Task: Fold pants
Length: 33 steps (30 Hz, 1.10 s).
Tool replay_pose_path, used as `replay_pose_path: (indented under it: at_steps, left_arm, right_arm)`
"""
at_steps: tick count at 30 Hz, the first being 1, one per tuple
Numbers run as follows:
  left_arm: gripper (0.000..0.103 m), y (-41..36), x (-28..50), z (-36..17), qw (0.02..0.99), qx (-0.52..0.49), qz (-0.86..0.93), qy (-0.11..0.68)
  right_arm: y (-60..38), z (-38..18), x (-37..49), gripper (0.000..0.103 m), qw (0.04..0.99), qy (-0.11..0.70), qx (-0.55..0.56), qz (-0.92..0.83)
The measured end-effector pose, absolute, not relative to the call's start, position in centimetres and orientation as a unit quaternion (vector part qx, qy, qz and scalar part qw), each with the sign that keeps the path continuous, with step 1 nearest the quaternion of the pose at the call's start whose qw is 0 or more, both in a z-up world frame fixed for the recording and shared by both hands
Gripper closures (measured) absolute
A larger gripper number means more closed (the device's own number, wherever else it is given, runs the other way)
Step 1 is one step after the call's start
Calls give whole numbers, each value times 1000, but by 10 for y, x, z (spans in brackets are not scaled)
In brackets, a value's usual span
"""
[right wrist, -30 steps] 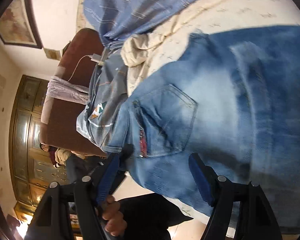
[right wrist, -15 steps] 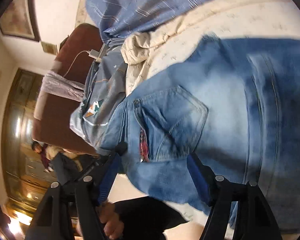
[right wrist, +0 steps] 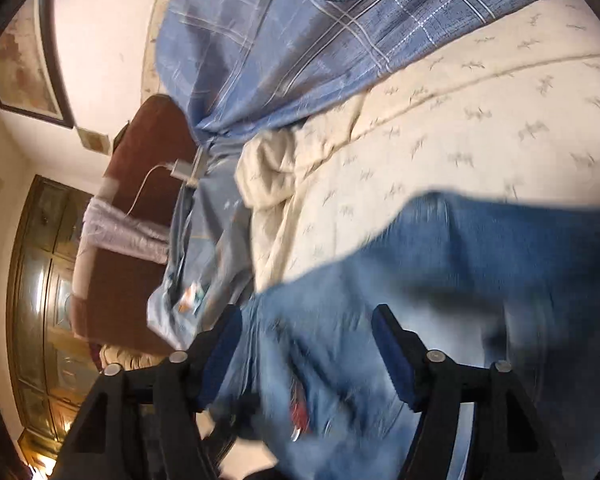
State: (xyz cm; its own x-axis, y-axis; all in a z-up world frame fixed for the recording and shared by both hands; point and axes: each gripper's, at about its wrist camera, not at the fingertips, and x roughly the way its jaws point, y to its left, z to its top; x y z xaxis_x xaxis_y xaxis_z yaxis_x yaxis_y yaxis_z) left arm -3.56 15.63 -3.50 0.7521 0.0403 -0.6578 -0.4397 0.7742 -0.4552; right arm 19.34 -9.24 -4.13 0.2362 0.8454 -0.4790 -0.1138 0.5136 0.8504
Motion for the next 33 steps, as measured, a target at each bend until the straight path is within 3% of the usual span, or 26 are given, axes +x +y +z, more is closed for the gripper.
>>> replay_pose_path:
  at_steps: [3, 10, 12, 20, 26, 33]
  left_arm:
    - [81, 157, -35, -37, 883, -309, 138, 325]
    - [81, 159, -37, -38, 881, -315, 138, 325]
    - [81, 157, -37, -37, 883, -309, 139, 326]
    - [81, 137, -33, -10, 907, -255, 127, 311]
    - [82, 86, -21, 34, 947, -110, 91, 288]
    - [82, -26, 2, 57, 954, 106, 1, 282]
  right_arm:
    - [-82, -74, 212, 31, 690, 538, 360, 324]
    - [-80, -44, 197, 31, 717, 521, 326, 328]
    - [-62, -65, 201, 29, 710, 565, 277, 316]
    - [-118, -19, 137, 28, 725, 498, 315, 356]
    - [-217, -37, 74, 28, 763, 458, 339, 306]
    - [-317, -43, 33, 28, 806, 378, 391, 233]
